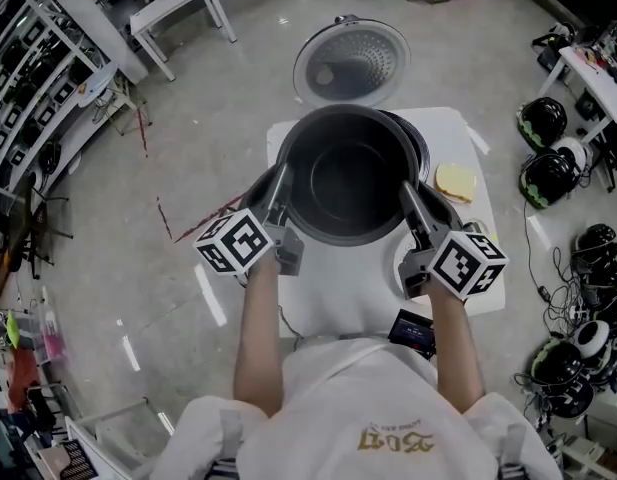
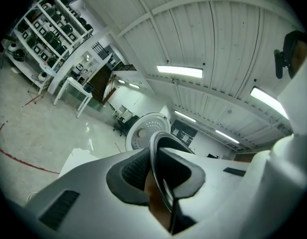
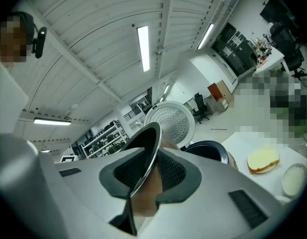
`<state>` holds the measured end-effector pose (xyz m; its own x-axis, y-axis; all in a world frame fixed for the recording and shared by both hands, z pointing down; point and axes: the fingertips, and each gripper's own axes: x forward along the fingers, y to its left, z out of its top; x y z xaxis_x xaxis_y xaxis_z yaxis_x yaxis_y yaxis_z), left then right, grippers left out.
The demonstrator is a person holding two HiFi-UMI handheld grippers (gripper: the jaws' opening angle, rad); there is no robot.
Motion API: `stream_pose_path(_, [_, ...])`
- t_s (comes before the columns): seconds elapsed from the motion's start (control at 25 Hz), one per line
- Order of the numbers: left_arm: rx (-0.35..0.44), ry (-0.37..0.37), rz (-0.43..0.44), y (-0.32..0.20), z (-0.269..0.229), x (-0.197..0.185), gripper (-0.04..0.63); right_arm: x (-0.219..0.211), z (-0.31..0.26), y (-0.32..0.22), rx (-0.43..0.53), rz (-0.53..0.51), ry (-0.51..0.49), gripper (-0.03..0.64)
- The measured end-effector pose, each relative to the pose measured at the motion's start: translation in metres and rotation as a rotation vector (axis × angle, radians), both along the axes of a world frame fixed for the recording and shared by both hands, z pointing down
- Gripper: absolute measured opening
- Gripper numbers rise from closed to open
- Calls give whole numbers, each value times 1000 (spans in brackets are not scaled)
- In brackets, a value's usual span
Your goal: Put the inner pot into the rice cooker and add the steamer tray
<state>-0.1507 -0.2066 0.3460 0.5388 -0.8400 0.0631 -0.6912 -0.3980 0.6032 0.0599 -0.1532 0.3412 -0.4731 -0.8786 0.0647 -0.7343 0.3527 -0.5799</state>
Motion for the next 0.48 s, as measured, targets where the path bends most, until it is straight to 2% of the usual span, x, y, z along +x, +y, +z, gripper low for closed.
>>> stream_pose_path(0.48, [-18, -3, -31, -45, 8, 36, 74, 38, 6, -53, -8, -31, -23, 89])
